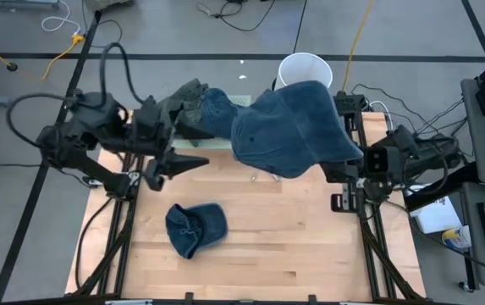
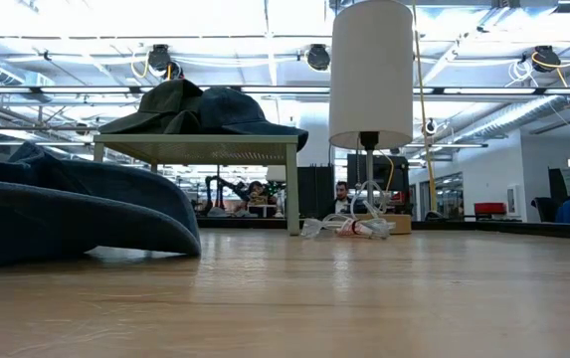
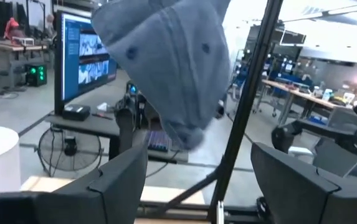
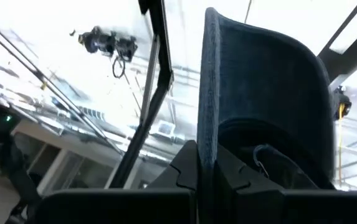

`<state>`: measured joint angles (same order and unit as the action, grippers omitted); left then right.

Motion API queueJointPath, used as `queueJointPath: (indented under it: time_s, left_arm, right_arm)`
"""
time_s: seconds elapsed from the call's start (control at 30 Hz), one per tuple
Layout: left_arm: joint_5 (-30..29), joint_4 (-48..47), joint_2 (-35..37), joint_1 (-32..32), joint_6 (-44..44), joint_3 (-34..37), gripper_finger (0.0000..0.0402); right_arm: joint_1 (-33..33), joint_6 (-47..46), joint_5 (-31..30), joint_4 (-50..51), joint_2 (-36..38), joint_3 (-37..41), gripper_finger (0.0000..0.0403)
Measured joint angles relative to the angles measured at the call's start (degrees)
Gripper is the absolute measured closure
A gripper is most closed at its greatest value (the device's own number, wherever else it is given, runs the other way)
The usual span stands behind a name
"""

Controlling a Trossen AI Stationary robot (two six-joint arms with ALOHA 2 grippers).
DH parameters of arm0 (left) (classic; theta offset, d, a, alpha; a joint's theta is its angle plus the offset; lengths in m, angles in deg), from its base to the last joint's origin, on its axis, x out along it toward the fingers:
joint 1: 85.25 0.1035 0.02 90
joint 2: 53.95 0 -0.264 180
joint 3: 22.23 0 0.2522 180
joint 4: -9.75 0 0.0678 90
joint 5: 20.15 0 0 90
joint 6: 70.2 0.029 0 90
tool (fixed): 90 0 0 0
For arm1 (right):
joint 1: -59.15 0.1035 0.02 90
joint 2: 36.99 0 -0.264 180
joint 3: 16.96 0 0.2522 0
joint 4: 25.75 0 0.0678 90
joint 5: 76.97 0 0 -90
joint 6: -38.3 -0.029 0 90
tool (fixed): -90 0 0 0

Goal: Pick & Place hat
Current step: Stack the right blue cap on top of the blue cap on the shelf

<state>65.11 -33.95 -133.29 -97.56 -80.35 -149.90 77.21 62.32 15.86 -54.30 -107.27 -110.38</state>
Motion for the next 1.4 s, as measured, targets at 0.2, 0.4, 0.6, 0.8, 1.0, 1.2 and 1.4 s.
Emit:
queueJointPath:
  time_s: [0.2, 0.4, 0.6, 0.8, 1.0, 1.2, 1.4]
  left_arm:
    - [3.7, 4.6, -3.6, 3.0, 1.0, 0.0, 0.0125]
    - [11.3, 12.8, -7.0, 4.5, 0.6, 0.0, 0.0123]
    - [13.3, 13.8, -7.8, 5.2, -1.6, 0.0, 0.0120]
    - [11.3, 14.0, -7.8, 5.3, -7.5, 0.0, 0.0151]
    - [12.0, 14.0, -7.8, 5.3, -14.2, 0.0, 0.0219]
    - [12.1, 15.9, -7.8, 5.3, -20.0, 0.0, 0.0301]
    - [12.3, 16.6, -7.2, 5.6, -23.4, 0.0, 0.0379]
  right_arm:
    - [-0.9, -0.8, 0.7, -2.4, -0.5, 0.0, 0.0400]
    - [-0.9, 1.1, 0.5, -2.0, -0.4, 0.0, 0.0400]
    - [-0.9, 1.7, 0.5, -2.1, -0.4, 0.0, 0.0399]
    - [-0.9, 2.9, 0.4, -1.6, -0.4, 0.0, 0.0399]
    - [-0.9, 4.4, 0.2, -2.0, -0.4, 0.0, 0.0398]
    - [-0.9, 5.5, 0.1, -1.5, -0.3, 0.0, 0.0397]
    - [-0.9, 5.6, -0.1, 0.7, -0.3, 0.0, 0.0386]
